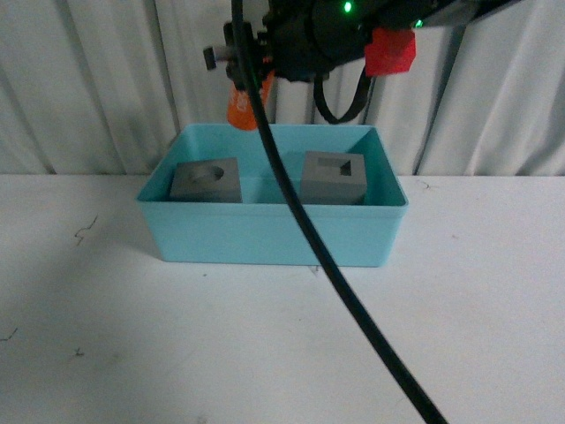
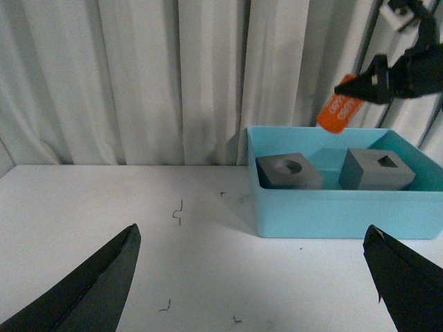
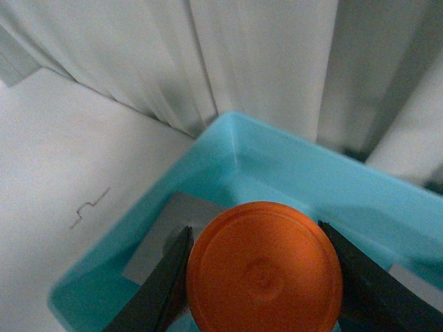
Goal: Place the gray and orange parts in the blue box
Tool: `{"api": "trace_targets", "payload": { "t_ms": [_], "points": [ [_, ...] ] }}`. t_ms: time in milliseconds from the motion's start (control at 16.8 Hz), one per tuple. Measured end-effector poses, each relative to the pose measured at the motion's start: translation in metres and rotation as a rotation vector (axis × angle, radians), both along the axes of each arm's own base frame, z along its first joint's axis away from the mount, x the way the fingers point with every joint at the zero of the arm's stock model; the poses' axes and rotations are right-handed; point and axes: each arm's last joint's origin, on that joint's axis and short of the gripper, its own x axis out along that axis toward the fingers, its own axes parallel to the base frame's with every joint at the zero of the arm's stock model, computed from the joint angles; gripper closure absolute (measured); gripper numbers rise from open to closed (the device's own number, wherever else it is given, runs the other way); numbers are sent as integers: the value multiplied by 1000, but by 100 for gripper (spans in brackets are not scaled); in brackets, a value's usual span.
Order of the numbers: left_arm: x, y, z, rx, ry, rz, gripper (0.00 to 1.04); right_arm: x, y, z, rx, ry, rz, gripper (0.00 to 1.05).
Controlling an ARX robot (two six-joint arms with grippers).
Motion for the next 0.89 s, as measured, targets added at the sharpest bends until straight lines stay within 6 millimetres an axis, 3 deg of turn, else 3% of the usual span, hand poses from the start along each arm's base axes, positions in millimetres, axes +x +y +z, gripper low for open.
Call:
{"api": "trace_targets", "payload": {
  "t_ms": [119,417,715,893],
  "points": [
    [0,0,0,0,0,0,7,0,1,-27,-27,67,-26,57],
    [0,0,0,0,0,0,7,1,-1,-31,-38,71,-67,57],
    [0,0,0,0,0,0,7,5,-3,-71,-77,169,-114,57],
    [0,0,0,0,0,0,7,10,-4,-82,-88,203,-132,57]
  ]
}}
